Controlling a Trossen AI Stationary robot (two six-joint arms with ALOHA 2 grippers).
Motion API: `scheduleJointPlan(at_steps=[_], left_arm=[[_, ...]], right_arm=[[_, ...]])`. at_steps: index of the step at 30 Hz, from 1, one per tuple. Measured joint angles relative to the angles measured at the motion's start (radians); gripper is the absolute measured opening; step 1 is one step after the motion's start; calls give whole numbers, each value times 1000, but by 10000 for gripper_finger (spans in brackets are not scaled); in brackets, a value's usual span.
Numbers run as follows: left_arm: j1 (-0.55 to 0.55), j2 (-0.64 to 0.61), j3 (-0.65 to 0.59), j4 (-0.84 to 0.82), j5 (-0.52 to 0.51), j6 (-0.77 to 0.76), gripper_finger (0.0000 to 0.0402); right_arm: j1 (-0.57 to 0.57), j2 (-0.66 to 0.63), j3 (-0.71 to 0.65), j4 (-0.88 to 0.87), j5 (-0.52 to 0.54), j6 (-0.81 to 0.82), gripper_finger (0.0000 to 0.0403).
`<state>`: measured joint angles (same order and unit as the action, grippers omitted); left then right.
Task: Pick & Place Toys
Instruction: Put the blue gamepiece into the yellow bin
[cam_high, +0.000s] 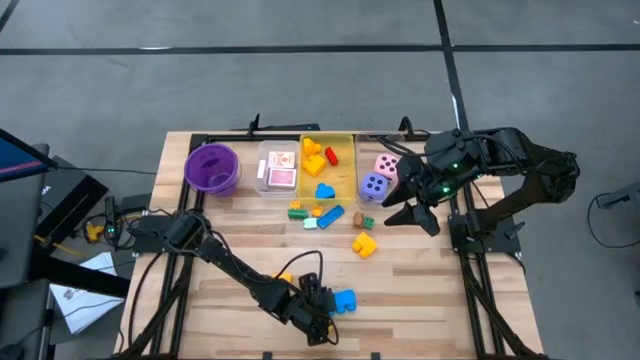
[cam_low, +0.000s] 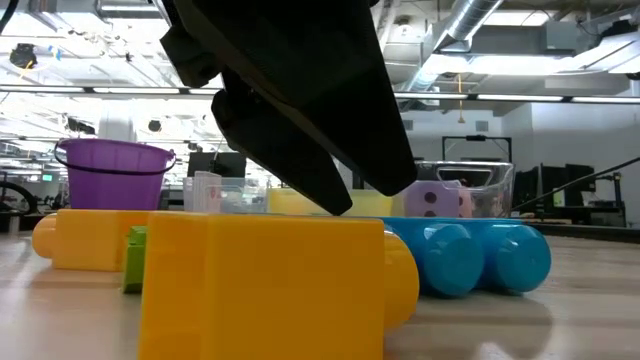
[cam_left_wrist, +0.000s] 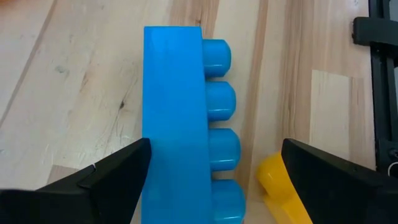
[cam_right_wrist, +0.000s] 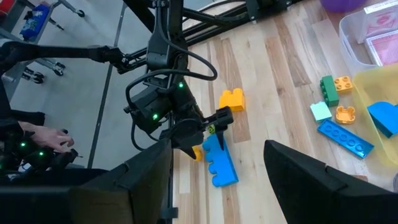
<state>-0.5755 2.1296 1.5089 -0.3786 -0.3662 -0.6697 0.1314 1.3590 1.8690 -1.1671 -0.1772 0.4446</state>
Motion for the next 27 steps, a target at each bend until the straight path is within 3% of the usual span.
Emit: scheduleJointPlan(at_steps=[13,27], left_arm=[[18,31,5,4,31,-16,360],[61,42,-2,-104,73,-50,360]], right_arm=[[0,0,0,0,2,1,250],[-1,0,0,-1,-1,0,250]])
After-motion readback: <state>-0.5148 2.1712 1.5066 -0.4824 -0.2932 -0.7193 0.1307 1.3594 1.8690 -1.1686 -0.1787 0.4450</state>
